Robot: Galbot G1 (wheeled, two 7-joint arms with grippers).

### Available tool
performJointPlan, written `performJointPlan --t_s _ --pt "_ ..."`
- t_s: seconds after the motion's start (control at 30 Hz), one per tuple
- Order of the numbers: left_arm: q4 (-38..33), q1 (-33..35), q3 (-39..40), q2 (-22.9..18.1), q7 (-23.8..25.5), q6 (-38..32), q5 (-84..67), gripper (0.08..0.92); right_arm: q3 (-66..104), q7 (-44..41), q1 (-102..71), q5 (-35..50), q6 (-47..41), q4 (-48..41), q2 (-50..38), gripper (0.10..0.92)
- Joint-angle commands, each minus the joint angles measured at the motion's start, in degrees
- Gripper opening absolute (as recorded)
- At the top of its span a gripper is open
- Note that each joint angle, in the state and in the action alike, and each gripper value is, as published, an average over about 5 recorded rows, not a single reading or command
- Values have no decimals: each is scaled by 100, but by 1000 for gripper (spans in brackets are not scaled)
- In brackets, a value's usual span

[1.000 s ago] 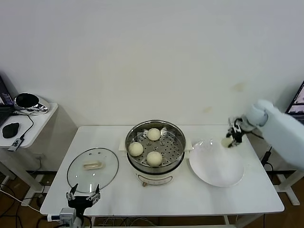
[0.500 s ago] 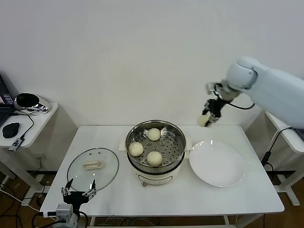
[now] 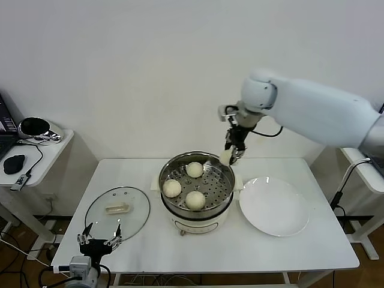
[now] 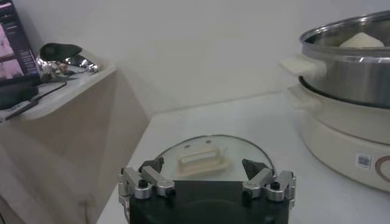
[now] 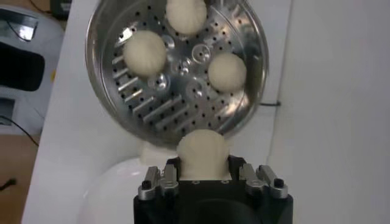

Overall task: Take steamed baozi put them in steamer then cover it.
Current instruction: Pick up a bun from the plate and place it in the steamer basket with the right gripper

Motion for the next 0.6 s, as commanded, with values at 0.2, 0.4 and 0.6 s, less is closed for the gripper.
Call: performJointPlan --t_s 0.2,0.4,0.6 --pt "37 -1 -1 -19 7 2 -36 823 475 115 -1272 -937 25 -1011 836 501" --pt "116 -32 19 -48 4 2 -46 823 631 157 -1484 -1102 62 -1196 979 501" --pt "149 -57 38 -50 9 5 -60 823 647 172 -1581 -1174 78 -1209 966 501"
